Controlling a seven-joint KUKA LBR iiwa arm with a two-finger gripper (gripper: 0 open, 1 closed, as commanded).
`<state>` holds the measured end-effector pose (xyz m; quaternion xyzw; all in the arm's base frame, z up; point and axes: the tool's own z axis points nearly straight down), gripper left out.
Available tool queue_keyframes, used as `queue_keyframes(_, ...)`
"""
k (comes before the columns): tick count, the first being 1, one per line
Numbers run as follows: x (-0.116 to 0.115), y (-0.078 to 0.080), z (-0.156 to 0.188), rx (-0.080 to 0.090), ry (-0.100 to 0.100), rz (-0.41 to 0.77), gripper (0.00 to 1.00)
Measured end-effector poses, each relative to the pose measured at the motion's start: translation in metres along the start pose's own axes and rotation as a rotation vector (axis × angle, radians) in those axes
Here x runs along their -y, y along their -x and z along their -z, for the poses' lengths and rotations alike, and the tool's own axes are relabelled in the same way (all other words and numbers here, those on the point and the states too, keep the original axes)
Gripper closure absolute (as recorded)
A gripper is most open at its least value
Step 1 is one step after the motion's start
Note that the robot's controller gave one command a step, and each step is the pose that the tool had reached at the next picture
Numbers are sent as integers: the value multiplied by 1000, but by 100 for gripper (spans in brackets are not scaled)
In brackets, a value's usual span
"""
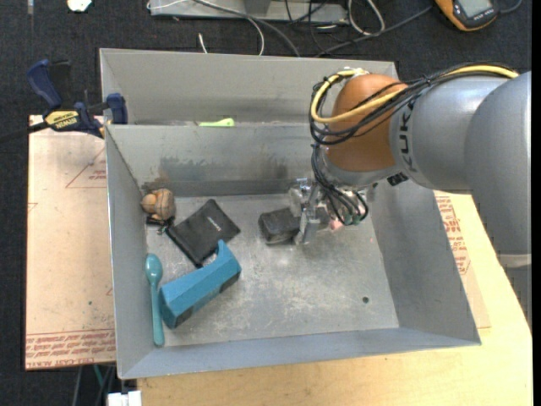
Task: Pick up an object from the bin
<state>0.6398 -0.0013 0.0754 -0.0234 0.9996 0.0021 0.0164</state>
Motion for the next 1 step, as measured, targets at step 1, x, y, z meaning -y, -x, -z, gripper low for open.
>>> queue_keyframes(1,0,-3,24,-13,1,0,100)
